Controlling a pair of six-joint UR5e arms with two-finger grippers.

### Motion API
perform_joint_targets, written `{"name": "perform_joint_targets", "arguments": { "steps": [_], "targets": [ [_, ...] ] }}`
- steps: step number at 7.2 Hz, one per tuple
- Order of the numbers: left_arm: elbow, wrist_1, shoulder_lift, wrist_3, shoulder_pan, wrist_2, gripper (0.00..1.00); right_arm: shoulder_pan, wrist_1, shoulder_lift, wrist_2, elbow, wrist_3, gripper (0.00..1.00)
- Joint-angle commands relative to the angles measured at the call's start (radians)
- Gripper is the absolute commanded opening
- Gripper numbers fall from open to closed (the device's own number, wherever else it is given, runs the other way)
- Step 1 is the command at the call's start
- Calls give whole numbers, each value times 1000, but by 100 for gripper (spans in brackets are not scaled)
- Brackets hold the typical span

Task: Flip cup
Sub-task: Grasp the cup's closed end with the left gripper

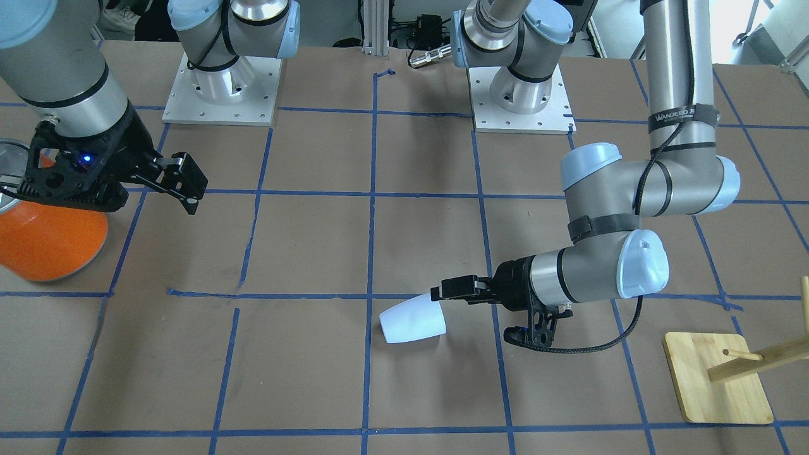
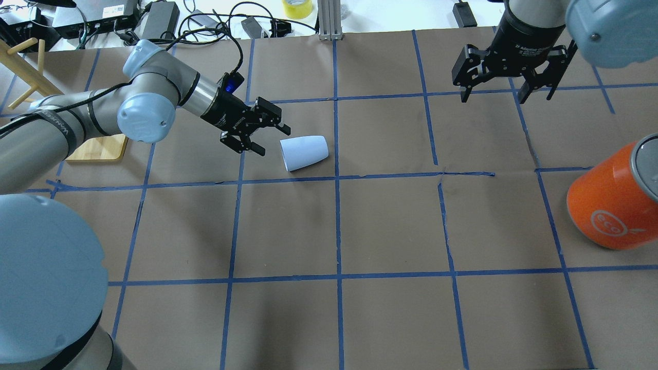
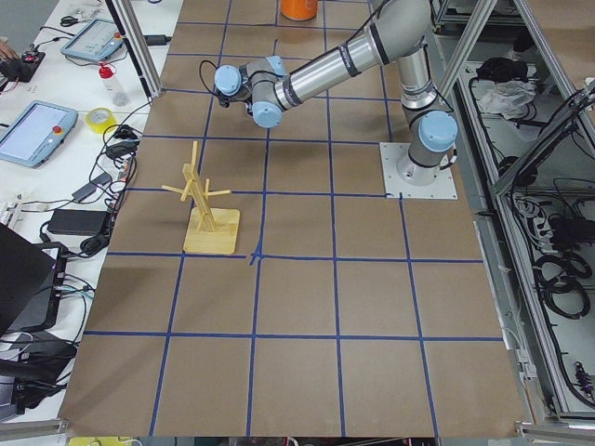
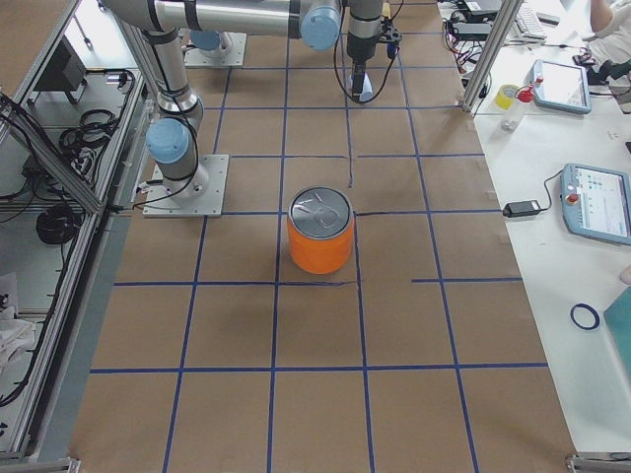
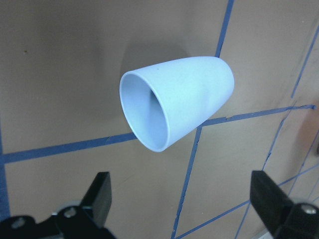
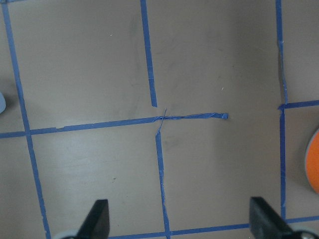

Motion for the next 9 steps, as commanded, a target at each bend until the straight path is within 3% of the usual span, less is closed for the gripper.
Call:
{"name": "perform_joint_targets", "arguments": {
  "steps": [1, 3, 5, 7, 9],
  "targets": [
    [-10, 31, -44, -10, 1, -95, 89, 6, 3, -10, 45, 2, -1, 100],
    [-10, 46, -65, -13, -1, -138, 60, 6, 12, -11, 69, 14, -1, 100],
    [-10, 54, -73, -11, -2, -198, 19, 7, 15, -25, 67, 23, 2, 100],
    [-5, 54, -69, -84, -2, -197, 0, 22, 19, -72, 55, 67, 12, 100],
    [5, 71, -38, -245, -5, -195, 0, 47, 17, -75, 23, 95, 46, 100]
  ]
}}
